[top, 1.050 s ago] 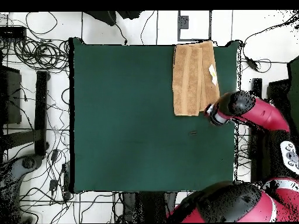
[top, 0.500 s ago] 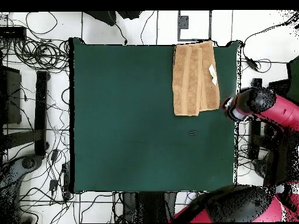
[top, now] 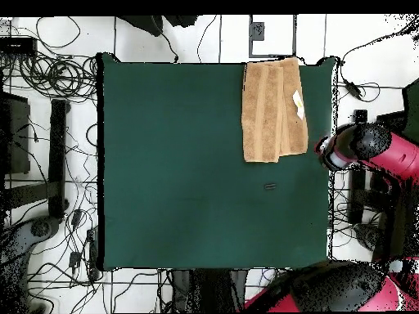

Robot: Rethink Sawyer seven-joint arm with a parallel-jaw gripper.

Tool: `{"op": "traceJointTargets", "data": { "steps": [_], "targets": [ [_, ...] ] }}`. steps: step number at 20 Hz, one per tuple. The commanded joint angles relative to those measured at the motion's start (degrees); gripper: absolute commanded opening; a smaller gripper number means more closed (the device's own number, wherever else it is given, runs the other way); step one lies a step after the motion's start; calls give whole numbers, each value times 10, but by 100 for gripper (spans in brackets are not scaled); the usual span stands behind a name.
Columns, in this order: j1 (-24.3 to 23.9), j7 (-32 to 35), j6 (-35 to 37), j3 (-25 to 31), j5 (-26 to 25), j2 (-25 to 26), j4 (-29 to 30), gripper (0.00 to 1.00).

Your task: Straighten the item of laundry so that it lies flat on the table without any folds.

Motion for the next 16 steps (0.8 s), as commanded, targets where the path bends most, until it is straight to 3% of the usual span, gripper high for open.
{"op": "traceJointTargets", "data": {
  "steps": [1,16],
  "targets": [
    [29,44,-42,-8,-25,48,20,100],
    [33,93,-30,-25,15,48,34,100]
  ]
}}
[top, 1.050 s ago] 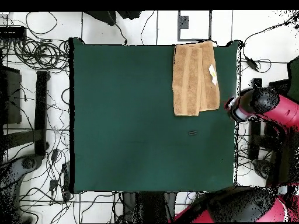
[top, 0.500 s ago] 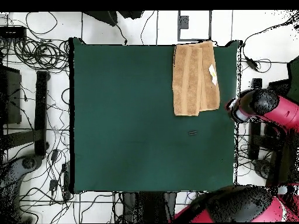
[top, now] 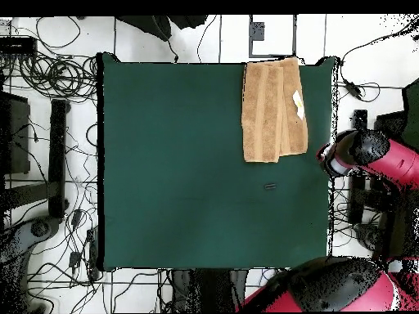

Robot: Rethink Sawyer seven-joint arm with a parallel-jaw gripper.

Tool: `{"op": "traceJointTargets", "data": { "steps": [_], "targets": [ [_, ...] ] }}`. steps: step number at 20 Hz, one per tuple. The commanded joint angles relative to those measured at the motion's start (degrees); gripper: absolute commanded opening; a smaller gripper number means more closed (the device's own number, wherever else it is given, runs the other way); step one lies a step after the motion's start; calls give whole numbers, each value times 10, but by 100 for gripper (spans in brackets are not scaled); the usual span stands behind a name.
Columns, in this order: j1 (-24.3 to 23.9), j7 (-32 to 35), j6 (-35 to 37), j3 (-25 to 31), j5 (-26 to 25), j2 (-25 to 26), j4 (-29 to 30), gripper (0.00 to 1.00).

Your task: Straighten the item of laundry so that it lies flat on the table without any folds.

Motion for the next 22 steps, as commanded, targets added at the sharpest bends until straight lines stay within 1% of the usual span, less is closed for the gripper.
{"op": "traceJointTargets", "data": {
  "steps": [1,9,22],
  "targets": [
    [32,99,-26,4,17,31,39,100],
    [37,132,-40,-1,31,24,62,100],
    [39,126,-57,-8,38,24,71,100]
  ]
}}
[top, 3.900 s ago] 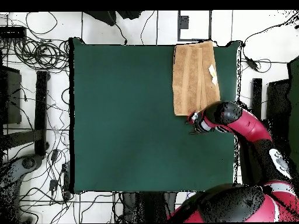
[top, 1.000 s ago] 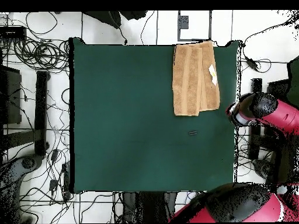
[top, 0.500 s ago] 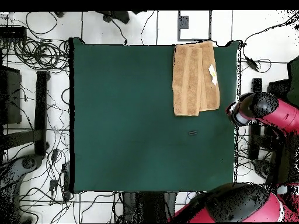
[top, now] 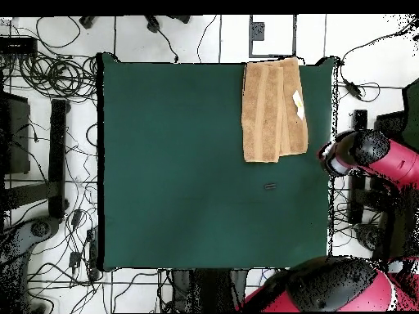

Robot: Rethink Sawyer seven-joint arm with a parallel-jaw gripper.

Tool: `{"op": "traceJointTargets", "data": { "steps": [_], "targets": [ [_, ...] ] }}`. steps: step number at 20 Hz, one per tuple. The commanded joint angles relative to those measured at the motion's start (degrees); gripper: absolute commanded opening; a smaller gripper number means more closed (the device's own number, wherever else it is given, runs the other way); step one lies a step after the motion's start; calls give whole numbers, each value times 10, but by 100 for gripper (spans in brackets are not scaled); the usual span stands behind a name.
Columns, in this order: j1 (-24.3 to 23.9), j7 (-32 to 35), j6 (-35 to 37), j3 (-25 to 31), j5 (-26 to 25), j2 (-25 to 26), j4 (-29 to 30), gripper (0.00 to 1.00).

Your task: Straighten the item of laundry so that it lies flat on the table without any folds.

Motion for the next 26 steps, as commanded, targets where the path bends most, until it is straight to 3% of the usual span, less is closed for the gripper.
{"op": "traceJointTargets", "data": {
  "steps": [1,19,26],
  "targets": [
    [34,125,-38,4,26,28,66,100],
    [36,120,-32,-2,39,23,69,100],
    [31,183,41,-2,112,31,80,100]
  ]
}}
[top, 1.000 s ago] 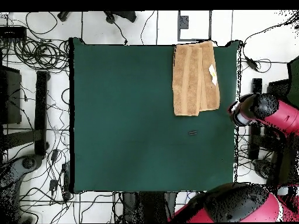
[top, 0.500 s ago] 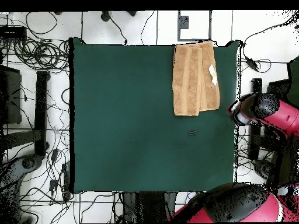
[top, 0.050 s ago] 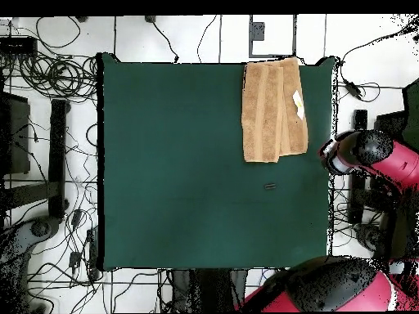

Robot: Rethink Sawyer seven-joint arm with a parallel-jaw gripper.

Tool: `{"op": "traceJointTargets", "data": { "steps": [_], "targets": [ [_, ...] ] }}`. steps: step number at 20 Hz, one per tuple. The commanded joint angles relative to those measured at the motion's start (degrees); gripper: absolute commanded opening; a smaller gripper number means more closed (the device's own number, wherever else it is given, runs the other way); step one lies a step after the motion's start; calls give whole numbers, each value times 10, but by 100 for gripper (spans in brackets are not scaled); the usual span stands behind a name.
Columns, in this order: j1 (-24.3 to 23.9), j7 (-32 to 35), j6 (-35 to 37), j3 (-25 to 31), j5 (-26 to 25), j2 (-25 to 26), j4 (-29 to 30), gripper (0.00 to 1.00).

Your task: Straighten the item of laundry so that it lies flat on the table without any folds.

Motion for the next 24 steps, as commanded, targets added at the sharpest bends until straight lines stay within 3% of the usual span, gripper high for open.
{"op": "traceJointTargets", "data": {
  "steps": [1,8,20,24],
  "targets": [
    [30,183,50,6,68,33,77,100],
    [31,184,46,-6,105,39,92,100],
    [24,258,138,-15,223,46,132,100],
    [25,259,125,-18,237,41,150,100]
  ]
}}
